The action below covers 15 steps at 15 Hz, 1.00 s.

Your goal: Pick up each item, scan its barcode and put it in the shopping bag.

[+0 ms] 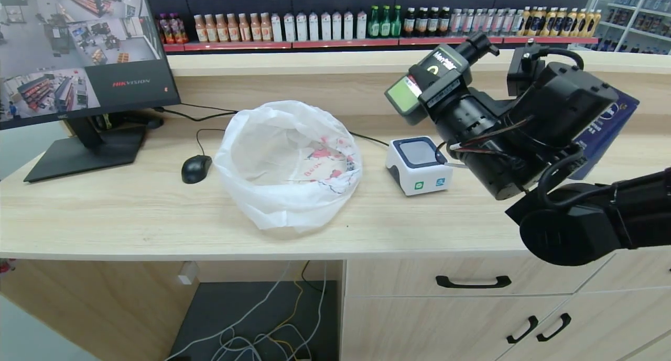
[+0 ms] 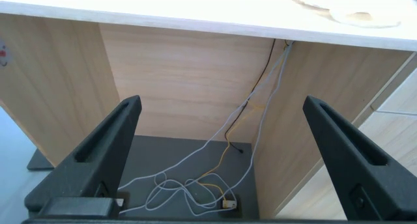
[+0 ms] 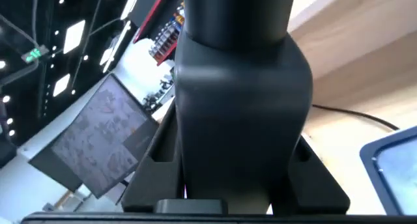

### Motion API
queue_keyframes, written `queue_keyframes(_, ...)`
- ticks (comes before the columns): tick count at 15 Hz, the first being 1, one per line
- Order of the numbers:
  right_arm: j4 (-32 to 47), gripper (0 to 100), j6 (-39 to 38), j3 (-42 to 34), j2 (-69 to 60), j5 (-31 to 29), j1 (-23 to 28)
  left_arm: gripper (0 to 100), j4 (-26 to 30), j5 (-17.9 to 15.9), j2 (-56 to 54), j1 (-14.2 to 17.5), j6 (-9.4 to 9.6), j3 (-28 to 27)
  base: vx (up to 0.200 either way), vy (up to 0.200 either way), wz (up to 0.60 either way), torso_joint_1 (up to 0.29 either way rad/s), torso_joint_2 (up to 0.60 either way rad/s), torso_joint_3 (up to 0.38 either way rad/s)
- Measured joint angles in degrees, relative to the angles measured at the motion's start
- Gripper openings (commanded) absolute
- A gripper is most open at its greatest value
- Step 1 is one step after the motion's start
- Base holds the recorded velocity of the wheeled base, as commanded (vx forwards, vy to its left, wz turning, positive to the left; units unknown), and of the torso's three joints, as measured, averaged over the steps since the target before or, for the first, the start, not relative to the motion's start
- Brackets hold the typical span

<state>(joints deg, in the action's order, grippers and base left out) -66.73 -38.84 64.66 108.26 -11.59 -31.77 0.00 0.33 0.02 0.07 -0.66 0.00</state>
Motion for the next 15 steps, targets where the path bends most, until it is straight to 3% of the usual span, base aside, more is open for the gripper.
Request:
queue_keyframes(8,12.7,0,-14.0,5.5,4.2,-0.3,6.2,100,0.0,0.0,0.0,0.0,-0.02,0.0,0.000,0.000,0.00,0.000,0.00,0.000)
queue_keyframes(15,13.8,0,-16.1,7.2,7.3,-0.4,9.0,100,0.0,0.0,0.0,0.0,0.01,0.0,0.000,0.000,0.00,0.000,0.00,0.000)
